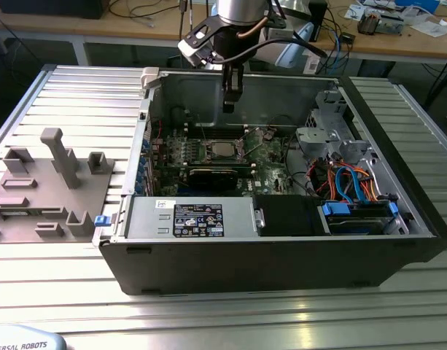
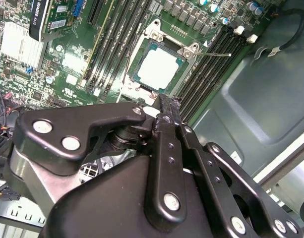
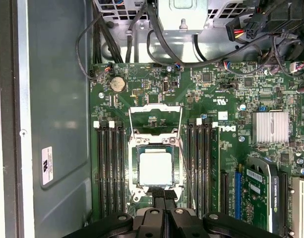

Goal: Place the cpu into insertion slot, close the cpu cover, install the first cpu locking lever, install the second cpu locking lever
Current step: 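Close the cpu cover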

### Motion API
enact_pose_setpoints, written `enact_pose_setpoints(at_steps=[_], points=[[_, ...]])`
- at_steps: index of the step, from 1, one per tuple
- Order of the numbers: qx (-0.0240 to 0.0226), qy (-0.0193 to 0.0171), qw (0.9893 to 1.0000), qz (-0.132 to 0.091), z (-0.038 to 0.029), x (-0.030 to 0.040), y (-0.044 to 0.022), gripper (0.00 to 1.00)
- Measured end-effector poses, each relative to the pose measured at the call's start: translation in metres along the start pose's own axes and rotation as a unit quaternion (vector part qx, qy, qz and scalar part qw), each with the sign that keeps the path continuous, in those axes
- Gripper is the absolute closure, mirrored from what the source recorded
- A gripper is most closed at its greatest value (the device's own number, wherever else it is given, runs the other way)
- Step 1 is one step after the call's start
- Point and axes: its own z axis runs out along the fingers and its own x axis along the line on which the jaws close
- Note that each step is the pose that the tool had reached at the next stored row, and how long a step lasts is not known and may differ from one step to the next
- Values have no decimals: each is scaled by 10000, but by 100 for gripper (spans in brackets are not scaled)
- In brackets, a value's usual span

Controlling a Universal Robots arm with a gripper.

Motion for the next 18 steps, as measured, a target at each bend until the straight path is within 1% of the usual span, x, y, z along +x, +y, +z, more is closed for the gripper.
enact_pose_setpoints(at_steps=[18], points=[[0, 2, 10000, 0, 10, 1, 33, 89]])
